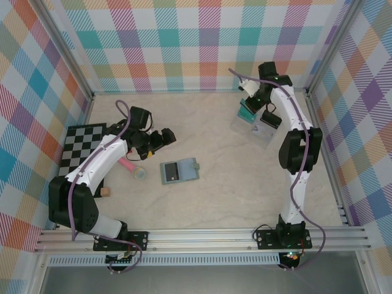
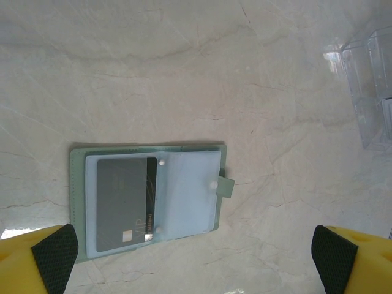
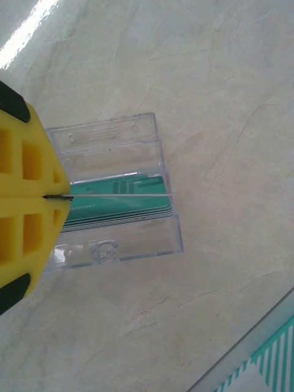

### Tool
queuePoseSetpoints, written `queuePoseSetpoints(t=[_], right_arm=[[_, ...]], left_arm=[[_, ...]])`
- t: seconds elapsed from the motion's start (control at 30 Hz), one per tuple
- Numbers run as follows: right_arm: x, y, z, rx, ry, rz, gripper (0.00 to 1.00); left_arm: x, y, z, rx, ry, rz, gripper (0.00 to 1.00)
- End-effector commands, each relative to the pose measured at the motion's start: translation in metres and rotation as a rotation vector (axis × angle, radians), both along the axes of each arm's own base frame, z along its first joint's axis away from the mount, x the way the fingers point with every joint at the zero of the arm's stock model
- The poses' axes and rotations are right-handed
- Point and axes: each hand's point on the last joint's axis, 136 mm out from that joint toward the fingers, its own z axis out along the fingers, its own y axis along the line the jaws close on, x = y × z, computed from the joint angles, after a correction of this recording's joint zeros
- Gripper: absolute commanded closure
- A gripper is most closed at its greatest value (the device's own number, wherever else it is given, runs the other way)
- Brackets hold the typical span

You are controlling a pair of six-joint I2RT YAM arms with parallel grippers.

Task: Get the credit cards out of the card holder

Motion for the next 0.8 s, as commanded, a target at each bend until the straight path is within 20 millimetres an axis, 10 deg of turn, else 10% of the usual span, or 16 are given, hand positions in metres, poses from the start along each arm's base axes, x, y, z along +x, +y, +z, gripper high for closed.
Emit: queuePoseSetpoints(t=[0.0,0.77], right_arm=[[0.003,-0.007,-0.013,-0.029,0.019,0.019,1.00],[0.010,-0.008,-0.018,-0.002,0.017,0.000,0.83]], left_arm=[[0.003,0.002,0.003,-0.020,-0.001,0.013,0.00],[-0.010,0.001,-0.003,-0.035,0.025,-0.002,0.00]])
